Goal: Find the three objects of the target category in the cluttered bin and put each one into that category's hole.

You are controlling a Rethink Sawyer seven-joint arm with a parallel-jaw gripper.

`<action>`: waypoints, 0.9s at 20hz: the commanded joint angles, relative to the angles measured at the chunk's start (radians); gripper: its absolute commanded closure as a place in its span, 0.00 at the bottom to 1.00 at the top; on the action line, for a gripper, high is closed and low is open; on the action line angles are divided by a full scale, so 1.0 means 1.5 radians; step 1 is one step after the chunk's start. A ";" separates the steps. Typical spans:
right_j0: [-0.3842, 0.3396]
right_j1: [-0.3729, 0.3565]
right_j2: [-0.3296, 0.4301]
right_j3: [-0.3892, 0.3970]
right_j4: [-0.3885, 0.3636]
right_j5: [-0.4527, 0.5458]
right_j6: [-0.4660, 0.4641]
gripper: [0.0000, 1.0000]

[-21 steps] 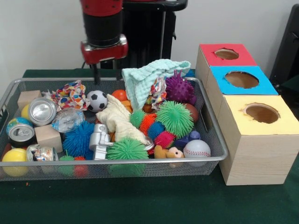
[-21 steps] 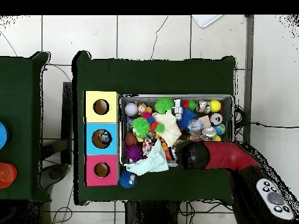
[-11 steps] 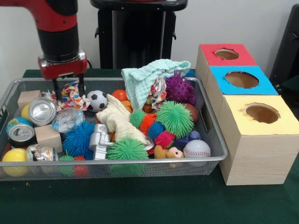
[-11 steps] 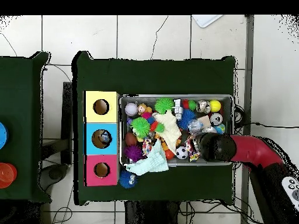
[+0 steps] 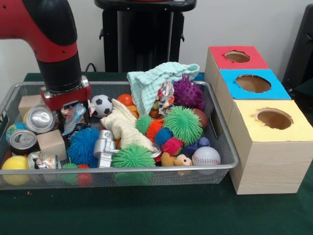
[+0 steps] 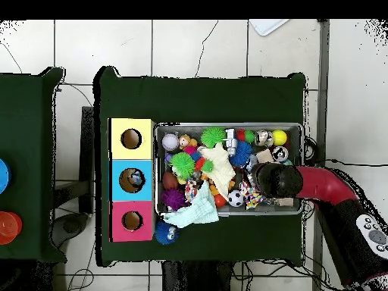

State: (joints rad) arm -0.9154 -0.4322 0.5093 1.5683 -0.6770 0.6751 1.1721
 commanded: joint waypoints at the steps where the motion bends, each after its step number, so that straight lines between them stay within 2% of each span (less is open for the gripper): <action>1: -0.002 0.085 0.071 -0.078 -0.037 0.023 -0.202 0.00; 4: -0.009 0.099 0.082 -0.078 -0.032 0.026 -0.203 0.00; 11: -0.018 0.095 0.092 -0.068 -0.034 0.035 -0.199 0.00; 12: -0.021 0.095 0.097 -0.068 -0.047 0.033 -0.207 1.00; 18: -0.012 0.086 0.092 -0.068 -0.060 0.025 -0.189 1.00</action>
State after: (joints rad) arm -0.9484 -0.3394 0.5722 1.5288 -0.7092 0.6770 1.1710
